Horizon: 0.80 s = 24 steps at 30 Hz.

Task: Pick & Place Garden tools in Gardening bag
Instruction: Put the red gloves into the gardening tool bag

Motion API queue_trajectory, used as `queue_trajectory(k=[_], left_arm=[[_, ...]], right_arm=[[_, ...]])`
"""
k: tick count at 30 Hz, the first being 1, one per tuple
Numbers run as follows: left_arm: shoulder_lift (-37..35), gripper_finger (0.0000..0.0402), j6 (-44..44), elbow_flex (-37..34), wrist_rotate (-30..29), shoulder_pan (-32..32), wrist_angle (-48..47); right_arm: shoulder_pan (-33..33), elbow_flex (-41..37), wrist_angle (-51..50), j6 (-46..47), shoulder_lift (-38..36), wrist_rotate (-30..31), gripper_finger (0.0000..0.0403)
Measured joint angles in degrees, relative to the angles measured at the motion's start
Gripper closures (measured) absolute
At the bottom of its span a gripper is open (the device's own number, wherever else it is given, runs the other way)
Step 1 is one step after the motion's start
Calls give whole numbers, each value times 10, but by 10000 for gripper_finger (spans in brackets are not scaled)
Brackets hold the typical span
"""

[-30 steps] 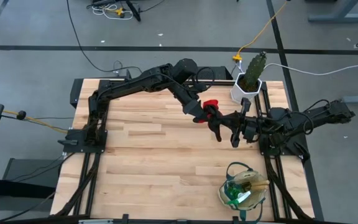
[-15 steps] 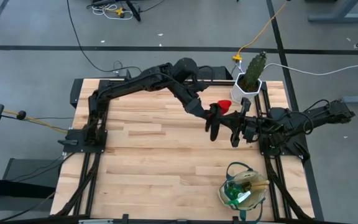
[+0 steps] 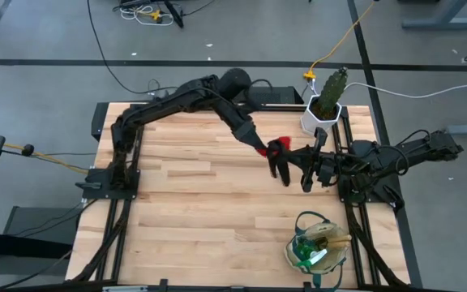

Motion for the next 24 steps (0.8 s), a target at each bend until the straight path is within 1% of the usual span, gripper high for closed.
queue_trajectory(k=[2,4,9,12,18,20,24], left_arm=[[-13,146,7,0,-16,8,-20],[-24,148,17,0,-30,15,-18],[-52,153,20,0,-41,32,-21],[-71,154,21,0,-66,33,-19],[-97,154,23,0,-112,29,-18],[-105,154,22,0,-124,28,-18],[-111,154,28,0,-144,21,-16]], right_arm=[[0,0,0,0,0,0,383],[0,0,0,0,0,0,383],[0,0,-5,3,0,0,383],[0,0,-9,20,0,0,383],[0,0,-17,84,0,-1,383],[0,0,-21,110,0,-11,383],[0,0,-22,191,0,-15,383]])
